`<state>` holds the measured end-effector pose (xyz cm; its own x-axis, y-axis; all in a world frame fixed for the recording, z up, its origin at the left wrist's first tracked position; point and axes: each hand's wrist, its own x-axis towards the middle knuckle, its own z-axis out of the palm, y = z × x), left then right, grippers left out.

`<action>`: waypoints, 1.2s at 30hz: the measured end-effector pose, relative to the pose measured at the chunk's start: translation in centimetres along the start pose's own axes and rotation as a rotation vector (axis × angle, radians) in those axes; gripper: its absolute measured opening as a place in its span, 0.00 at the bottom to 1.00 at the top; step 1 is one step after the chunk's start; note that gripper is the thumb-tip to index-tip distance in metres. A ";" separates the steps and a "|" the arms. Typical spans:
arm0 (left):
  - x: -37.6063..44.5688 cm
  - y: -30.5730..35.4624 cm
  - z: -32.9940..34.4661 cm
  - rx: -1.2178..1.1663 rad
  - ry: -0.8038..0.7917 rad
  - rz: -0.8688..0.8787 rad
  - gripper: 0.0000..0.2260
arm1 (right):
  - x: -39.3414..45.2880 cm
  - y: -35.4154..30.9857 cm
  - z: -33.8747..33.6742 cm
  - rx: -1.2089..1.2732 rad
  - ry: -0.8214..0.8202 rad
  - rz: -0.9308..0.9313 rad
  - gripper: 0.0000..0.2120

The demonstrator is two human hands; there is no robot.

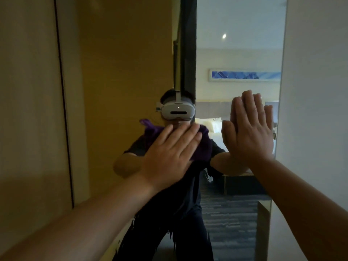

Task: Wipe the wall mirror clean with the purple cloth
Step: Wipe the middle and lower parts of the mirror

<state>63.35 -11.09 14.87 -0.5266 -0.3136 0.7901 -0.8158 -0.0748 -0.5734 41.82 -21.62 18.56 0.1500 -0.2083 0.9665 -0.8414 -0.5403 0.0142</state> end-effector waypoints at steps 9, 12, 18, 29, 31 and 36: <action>-6.0 4.8 1.8 -0.015 -0.006 -0.019 0.24 | 0.5 0.7 0.8 0.057 0.053 -0.024 0.28; -5.8 4.7 1.8 -0.009 0.008 -0.017 0.22 | 0.0 1.5 1.1 0.165 0.114 0.019 0.27; -5.1 4.3 1.1 -0.085 0.088 -0.021 0.19 | -3.1 4.3 -1.0 -0.006 -0.119 0.034 0.28; 22.6 -5.8 -3.2 -0.069 0.261 -0.217 0.21 | -3.0 4.0 -0.9 0.040 -0.174 0.071 0.28; 25.6 -6.4 -3.0 -0.029 0.164 -0.229 0.22 | -3.0 4.0 -0.8 0.061 -0.167 0.074 0.28; 23.6 -5.3 -1.3 0.058 0.125 -0.176 0.24 | -3.0 4.1 -1.0 0.064 -0.151 0.066 0.28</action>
<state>54.88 -16.88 36.84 -0.4058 -0.1710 0.8978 -0.8846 -0.1735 -0.4329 37.46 -22.41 15.97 0.1755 -0.3626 0.9153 -0.8181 -0.5709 -0.0693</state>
